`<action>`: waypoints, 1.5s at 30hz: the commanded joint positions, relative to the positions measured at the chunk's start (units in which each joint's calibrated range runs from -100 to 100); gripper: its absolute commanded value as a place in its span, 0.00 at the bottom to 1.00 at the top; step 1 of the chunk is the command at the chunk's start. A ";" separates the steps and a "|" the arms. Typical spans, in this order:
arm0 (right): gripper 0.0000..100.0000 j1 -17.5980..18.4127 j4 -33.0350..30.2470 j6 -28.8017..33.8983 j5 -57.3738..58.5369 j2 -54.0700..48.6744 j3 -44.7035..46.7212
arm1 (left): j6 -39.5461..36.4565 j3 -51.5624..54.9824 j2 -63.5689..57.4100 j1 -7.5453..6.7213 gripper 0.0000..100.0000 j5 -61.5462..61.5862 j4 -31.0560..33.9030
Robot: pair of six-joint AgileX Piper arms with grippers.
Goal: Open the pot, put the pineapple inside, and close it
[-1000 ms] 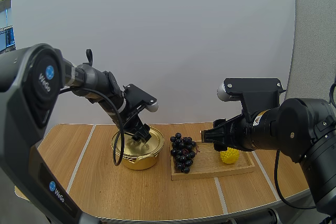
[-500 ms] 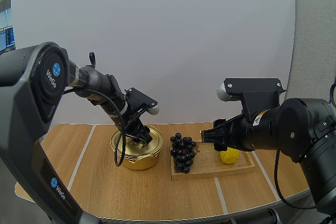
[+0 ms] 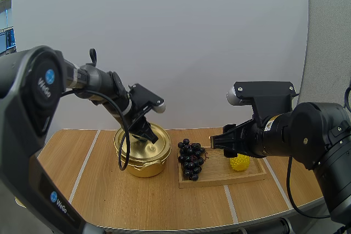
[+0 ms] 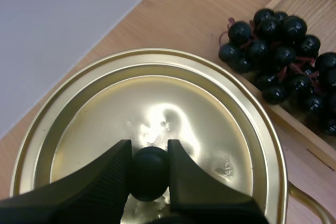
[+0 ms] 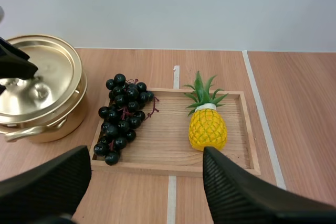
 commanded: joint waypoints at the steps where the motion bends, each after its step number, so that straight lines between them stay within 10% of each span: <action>1: 1.00 -0.25 0.00 -0.38 0.14 -0.10 -0.59 | -1.30 -3.17 -5.82 -0.14 0.00 1.78 0.25; 23: 1.00 -0.25 0.00 -0.38 0.14 -0.10 -0.59 | -3.33 -31.62 -32.14 -0.14 0.00 0.90 0.01; 45: 1.00 -0.25 -11.53 7.90 -12.23 14.52 -1.20 | -3.33 -32.51 -37.01 -0.14 0.00 -11.52 0.01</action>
